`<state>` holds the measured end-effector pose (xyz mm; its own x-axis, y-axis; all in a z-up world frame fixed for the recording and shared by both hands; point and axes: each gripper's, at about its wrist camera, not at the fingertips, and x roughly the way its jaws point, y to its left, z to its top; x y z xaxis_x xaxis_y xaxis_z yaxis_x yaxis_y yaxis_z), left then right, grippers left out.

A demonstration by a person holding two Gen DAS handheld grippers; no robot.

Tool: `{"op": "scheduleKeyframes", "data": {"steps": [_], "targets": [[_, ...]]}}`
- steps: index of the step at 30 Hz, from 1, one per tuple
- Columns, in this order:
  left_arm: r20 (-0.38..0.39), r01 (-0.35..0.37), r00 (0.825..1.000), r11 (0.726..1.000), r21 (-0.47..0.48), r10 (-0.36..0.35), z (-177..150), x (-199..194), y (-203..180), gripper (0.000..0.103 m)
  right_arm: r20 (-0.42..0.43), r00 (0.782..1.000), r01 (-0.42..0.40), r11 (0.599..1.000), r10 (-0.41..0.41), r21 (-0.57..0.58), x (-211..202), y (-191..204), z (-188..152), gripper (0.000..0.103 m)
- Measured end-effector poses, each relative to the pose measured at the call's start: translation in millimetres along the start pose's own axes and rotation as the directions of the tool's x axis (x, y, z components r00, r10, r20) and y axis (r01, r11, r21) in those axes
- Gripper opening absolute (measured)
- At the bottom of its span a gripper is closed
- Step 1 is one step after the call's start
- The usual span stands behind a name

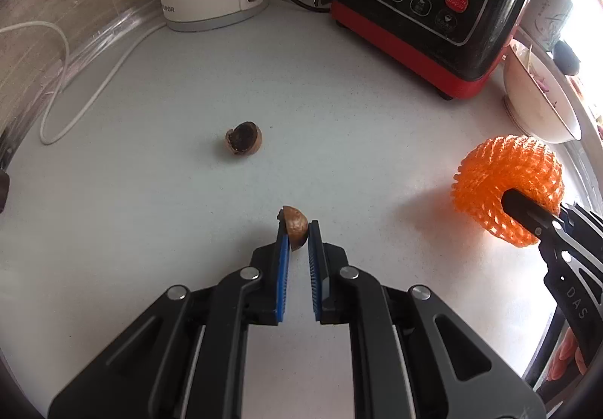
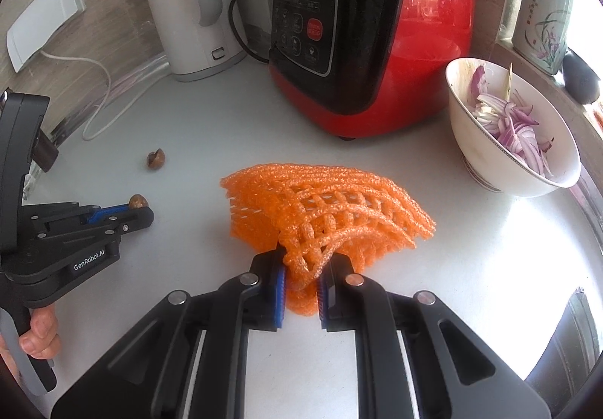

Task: Collect trash
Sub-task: 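Lift the foam net with the right tool while the left tool grasps a chestnut shell, then carry the foam net and chestnut shell in both tools over the trash bin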

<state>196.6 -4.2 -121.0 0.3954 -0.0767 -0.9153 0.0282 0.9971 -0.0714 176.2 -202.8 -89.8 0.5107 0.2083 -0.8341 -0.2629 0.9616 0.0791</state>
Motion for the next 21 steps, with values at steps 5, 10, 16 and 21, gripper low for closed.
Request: {"op": "scheduleKeyframes", "data": {"steps": [5, 10, 16, 21], "targets": [[0.017, -0.012, 1.000, 1.000, 0.015, 0.012, -5, -10, -2, 0.010, 0.007, 1.000, 0.008, 1.000, -0.008, -0.021, -8, 6, -2, 0.014], [0.037, -0.013, 0.999, 1.000, 0.025, 0.012, -14, -25, -2, 0.010, 0.018, 1.000, 0.005, 0.999, -0.004, -0.050, -21, 16, -5, 0.014], [0.057, -0.013, 0.998, 0.999, 0.040, 0.010, -31, -49, -4, 0.010, 0.039, 0.999, 0.001, 0.997, 0.002, -0.071, -46, 26, -14, 0.013], [0.068, -0.020, 0.998, 0.998, 0.056, 0.016, -52, -71, -7, 0.010, 0.058, 0.998, -0.016, 0.996, 0.021, -0.084, -75, 35, -30, 0.013]]}}
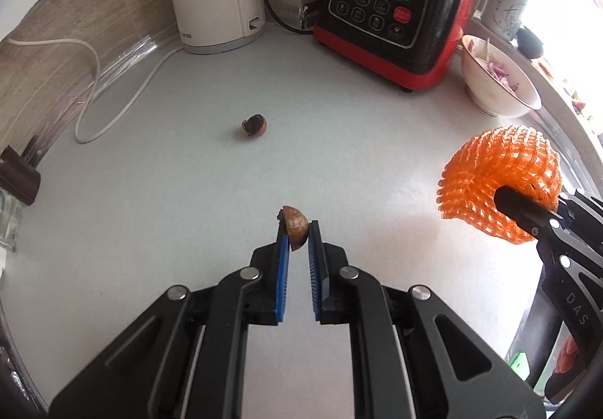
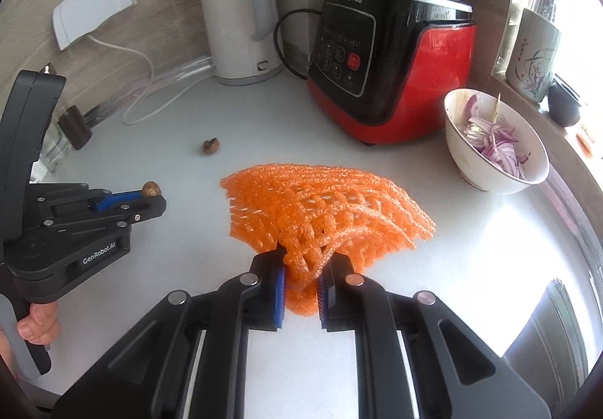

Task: Collect trash
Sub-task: 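Carry the foam net and chestnut shell in both tools over the trash bin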

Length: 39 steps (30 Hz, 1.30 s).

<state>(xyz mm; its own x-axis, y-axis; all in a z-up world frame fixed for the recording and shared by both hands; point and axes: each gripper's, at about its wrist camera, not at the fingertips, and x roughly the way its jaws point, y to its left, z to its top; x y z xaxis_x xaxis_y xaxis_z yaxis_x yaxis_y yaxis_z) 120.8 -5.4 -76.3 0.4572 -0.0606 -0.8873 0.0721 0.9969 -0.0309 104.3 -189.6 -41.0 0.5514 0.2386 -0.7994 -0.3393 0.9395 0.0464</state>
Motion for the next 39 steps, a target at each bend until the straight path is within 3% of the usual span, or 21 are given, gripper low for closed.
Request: {"op": "scheduleKeyframes", "data": {"steps": [16, 31, 39], "targets": [[-0.008, 0.001, 1.000, 0.997, 0.080, 0.000, -102, -90, -19, 0.010, -0.031, 0.998, -0.058, 0.994, 0.055, -0.089, -101, 56, -85, 0.014], [-0.140, 0.030, 0.990, 0.995, 0.099, -0.016, -200, -100, -22, 0.010, -0.172, 0.979, -0.131, 0.986, 0.112, -0.103, -141, 98, -174, 0.013], [-0.165, 0.021, 0.986, 0.996, 0.089, -0.006, -230, -102, -17, 0.010, -0.272, 0.947, -0.206, 0.972, 0.169, -0.115, -143, 118, -216, 0.014]]}}
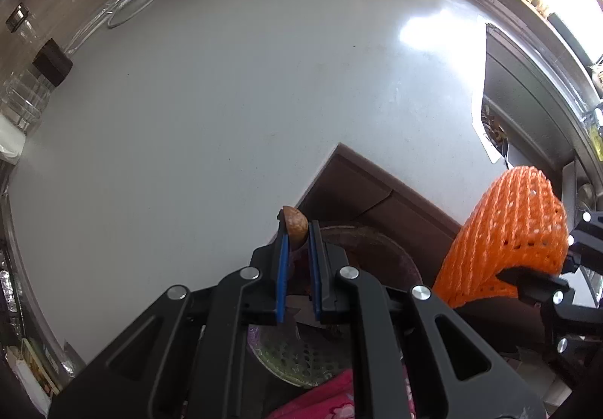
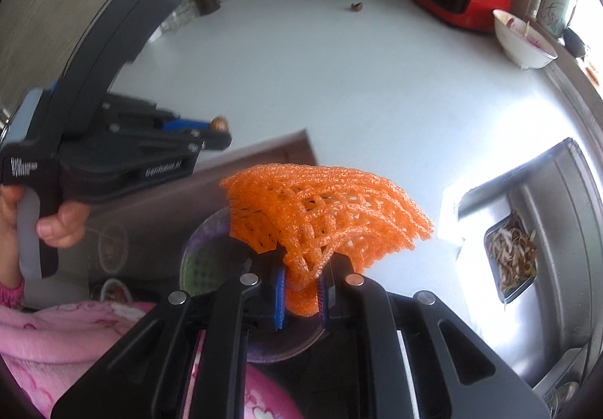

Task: Collect trash
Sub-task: 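Carry the foam net and chestnut shell in both tools over the trash bin, then open the right tool to drop the foam net while the left tool releases the shell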

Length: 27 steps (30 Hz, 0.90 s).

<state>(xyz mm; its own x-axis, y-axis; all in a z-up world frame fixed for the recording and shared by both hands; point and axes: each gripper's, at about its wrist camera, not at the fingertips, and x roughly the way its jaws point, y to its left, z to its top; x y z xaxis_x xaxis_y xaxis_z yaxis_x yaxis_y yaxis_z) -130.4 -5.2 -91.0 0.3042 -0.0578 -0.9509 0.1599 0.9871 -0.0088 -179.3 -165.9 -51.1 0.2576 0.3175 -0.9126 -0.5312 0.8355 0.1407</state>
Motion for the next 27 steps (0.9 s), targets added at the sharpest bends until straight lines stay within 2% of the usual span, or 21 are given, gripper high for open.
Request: {"op": "scheduleKeyframes", "data": {"steps": [10, 19, 27], "targets": [[-0.011, -0.005, 1.000, 1.000, -0.015, 0.005, -19, -1, 5, 0.010, -0.083, 0.994, -0.081, 0.993, 0.073, -0.089, 27, 40, -29, 0.014], [-0.053, 0.014, 0.999, 1.000, 0.002, -0.014, -52, 3, 0, 0.010, -0.151, 0.986, -0.093, 0.988, 0.074, -0.126, 58, 49, -44, 0.014], [-0.109, 0.020, 0.994, 1.000, 0.005, -0.019, -80, 23, 0, 0.010, -0.233, 0.969, -0.121, 0.979, 0.082, -0.162, 96, 54, -58, 0.014]]}}
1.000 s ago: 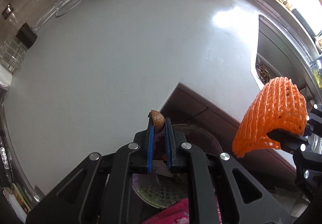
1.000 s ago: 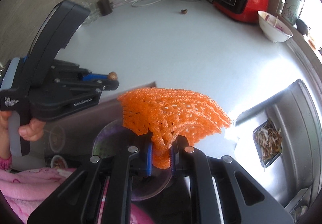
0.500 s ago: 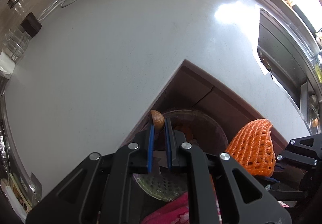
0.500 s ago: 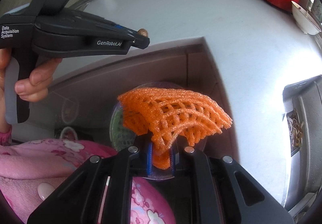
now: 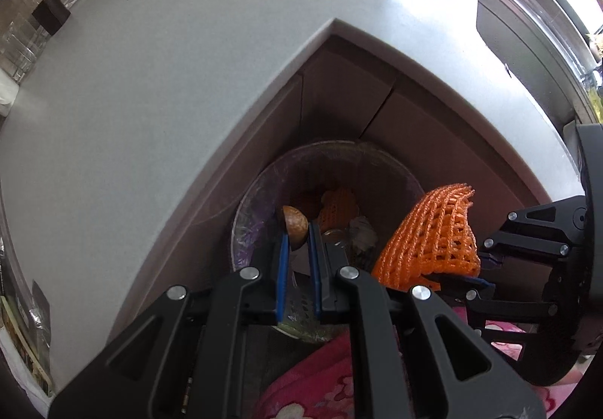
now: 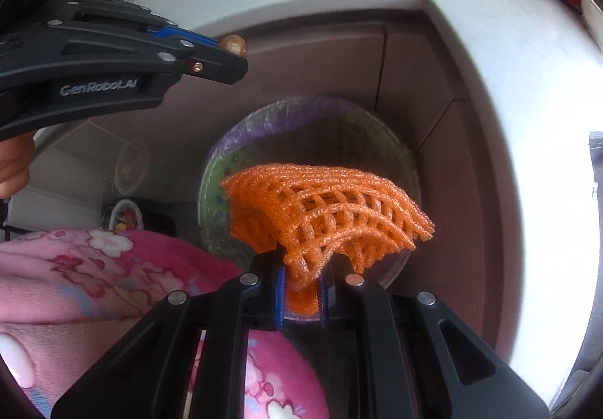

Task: Collect trash
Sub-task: 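Open the right tool to drop the foam net while the left tool releases the shell, then raise both tools from the bin and move the left tool toward the remaining chestnut shell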

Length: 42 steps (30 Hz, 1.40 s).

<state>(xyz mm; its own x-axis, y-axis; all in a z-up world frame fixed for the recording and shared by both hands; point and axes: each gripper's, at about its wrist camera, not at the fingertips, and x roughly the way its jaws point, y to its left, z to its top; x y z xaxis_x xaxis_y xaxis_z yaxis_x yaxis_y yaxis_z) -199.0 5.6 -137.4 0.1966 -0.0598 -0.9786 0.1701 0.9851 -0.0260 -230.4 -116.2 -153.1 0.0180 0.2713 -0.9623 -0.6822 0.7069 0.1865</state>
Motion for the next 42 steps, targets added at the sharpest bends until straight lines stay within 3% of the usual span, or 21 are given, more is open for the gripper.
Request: {"op": "scheduleKeyframes", "data": {"steps": [3, 6, 9, 10, 27, 38, 40, 42], "targets": [[-0.014, -0.003, 1.000, 1.000, 0.002, 0.004, -9, 6, -2, 0.010, -0.023, 1.000, -0.014, 1.000, 0.014, -0.022, 13, 4, -1, 0.014], [-0.025, -0.001, 1.000, 1.000, -0.004, 0.001, -15, 11, -1, 0.010, -0.033, 0.999, -0.014, 0.999, 0.013, -0.042, 24, 7, -1, 0.022], [-0.031, -0.007, 0.999, 1.000, -0.007, 0.007, -20, 14, -1, 0.010, -0.029, 0.999, -0.016, 0.999, 0.014, -0.047, 31, 12, -2, 0.059], [-0.035, -0.009, 0.999, 1.000, -0.009, 0.008, -22, 16, -1, 0.010, -0.024, 1.000, -0.015, 0.999, 0.014, -0.050, 32, 12, -4, 0.064], [-0.073, 0.022, 0.997, 1.000, 0.004, -0.022, -33, 40, -2, 0.010, 0.028, 0.999, 0.030, 0.999, -0.029, -0.025, -1, 2, 0, 0.087], [-0.125, 0.065, 0.990, 0.996, 0.061, -0.057, -31, 64, -14, 0.011, 0.043, 0.998, 0.056, 0.998, -0.054, -0.037, -28, -2, -7, 0.089], [-0.137, 0.068, 0.989, 0.996, 0.065, -0.058, -30, 69, -16, 0.014, 0.043, 0.998, 0.054, 0.998, -0.052, -0.028, -31, -5, -9, 0.090], [-0.151, 0.062, 0.987, 0.996, 0.062, -0.052, -30, 75, -17, 0.026, 0.043, 0.998, 0.053, 0.998, -0.052, -0.021, -31, -7, -10, 0.089]]}}
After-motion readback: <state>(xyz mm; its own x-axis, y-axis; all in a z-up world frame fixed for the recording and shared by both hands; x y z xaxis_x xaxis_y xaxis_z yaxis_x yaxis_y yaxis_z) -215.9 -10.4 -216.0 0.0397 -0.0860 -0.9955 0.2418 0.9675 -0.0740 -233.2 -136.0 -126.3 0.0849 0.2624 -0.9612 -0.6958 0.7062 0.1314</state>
